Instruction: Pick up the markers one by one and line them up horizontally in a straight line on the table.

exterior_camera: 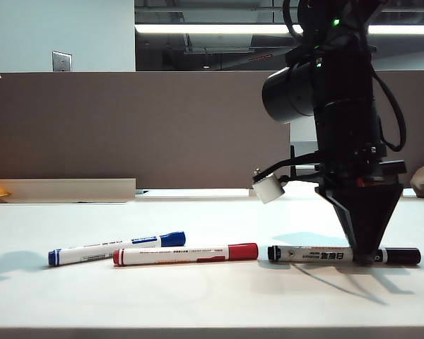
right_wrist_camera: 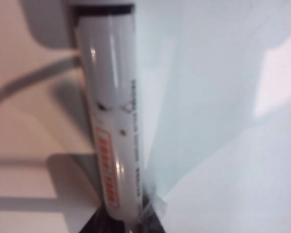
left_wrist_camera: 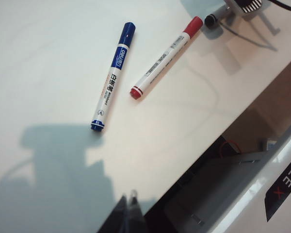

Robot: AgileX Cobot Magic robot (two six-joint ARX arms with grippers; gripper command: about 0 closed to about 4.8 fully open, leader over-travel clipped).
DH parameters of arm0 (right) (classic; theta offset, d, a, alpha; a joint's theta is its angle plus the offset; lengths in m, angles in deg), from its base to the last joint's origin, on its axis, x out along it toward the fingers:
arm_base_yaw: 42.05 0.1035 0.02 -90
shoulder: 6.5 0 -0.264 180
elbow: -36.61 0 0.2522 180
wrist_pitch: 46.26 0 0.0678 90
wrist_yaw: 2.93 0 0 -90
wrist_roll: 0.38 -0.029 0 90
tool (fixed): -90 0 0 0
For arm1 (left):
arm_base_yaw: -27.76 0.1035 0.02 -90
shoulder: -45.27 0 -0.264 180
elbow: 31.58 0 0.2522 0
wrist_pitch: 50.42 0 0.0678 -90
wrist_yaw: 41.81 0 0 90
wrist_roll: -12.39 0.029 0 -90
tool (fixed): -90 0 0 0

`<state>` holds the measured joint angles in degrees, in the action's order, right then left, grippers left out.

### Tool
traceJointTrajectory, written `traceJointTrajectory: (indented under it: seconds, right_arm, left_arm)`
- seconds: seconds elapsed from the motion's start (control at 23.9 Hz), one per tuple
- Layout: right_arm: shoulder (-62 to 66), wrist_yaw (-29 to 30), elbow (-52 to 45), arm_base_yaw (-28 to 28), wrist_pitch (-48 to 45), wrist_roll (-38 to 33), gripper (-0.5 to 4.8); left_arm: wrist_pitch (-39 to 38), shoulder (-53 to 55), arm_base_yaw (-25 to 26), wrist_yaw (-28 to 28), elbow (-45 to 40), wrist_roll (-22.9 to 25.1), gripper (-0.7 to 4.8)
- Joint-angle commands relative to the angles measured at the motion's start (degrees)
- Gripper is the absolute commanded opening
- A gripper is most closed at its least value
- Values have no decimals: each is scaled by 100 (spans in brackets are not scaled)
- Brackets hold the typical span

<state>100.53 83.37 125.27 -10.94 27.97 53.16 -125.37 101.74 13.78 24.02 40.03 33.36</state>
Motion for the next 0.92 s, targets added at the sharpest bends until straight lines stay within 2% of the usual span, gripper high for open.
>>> traceJointTrajectory:
  seconds: [0.04,0.33,0.42,0.71,0.84,0.92]
  right_arm:
    - [0,109,0,22,-125,57,127]
    - [2,114,0,22,-376,76,131]
    - [2,131,0,22,-380,76,179]
    - [2,131,0,22,-374,74,183]
    - [2,131,0,22,-374,74,217]
    - [0,131,0,22,-372,74,217]
  left_arm:
    - [-22,-33,0,-2,31,11,-5]
    - [-50,-33,0,-2,31,11,-5]
    - [-50,-33,0,0,31,11,-5]
    - [-50,-33,0,0,31,11,-5]
    - [-50,-33,0,0,31,11,-5]
    - [-48,-33,0,0,31,11,-5]
